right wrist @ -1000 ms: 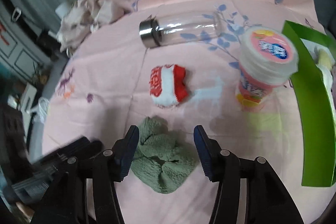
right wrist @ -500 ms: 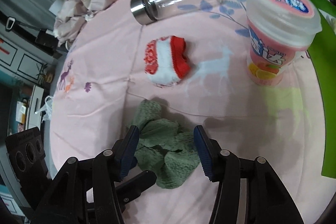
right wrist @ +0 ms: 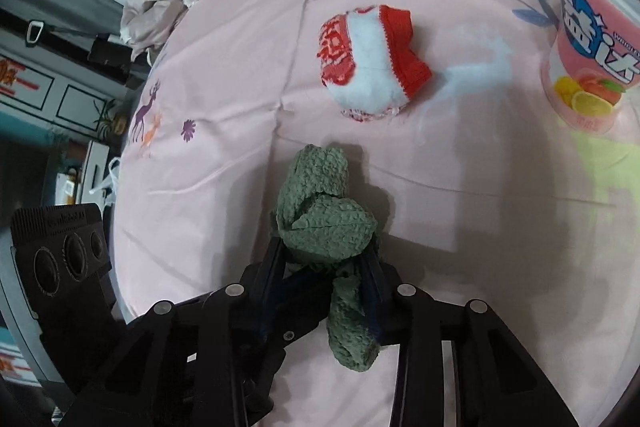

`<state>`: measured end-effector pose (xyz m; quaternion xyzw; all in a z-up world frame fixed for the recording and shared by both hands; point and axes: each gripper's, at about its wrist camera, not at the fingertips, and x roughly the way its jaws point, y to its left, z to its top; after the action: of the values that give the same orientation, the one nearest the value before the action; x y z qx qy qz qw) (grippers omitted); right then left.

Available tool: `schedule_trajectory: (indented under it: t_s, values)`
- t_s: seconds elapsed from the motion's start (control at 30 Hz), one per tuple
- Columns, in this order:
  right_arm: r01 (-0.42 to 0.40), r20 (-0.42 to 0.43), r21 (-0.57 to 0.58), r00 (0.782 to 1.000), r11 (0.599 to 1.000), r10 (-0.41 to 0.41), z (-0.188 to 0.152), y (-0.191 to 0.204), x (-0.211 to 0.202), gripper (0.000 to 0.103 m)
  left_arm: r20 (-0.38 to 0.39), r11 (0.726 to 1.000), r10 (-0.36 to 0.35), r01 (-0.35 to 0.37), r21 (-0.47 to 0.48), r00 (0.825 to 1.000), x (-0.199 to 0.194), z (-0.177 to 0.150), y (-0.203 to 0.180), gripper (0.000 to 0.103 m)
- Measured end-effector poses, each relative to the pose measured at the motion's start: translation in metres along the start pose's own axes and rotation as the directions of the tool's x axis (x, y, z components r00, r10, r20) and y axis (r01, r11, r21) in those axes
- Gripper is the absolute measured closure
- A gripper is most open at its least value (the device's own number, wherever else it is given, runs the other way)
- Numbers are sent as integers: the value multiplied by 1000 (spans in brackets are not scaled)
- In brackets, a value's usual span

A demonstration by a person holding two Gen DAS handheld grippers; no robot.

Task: Organize soft objects
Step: 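Grasp the green knit cloth with the right gripper and lift, then carry the green cloth into the green box and open the right gripper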

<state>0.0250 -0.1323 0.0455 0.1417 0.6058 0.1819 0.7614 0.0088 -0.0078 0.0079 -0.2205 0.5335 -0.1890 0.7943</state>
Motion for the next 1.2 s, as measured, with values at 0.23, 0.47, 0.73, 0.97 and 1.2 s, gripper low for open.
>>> schedule_trajectory:
  t_s: [0.23,0.47,0.73,0.97,1.2]
  values:
    - [-32,115,-67,993,997,39,0,20,-32,68,151,990,60,-78,115,987,-32,3,-27,99]
    - [-8,333,-175,941,985,67,-1,52,-112,67,335,959,20,-113,261,942,-87,9,-80,99]
    - [49,559,-177,827,983,60,0,40,-213,67,412,905,-135,-57,421,901,-109,24,-168,99]
    - [19,659,-36,752,999,10,-13,-30,-254,67,319,861,-209,19,509,924,-67,23,-229,98]
    - [-80,688,102,725,992,-13,-32,-102,-268,68,204,826,-236,86,557,950,-16,15,-271,98]
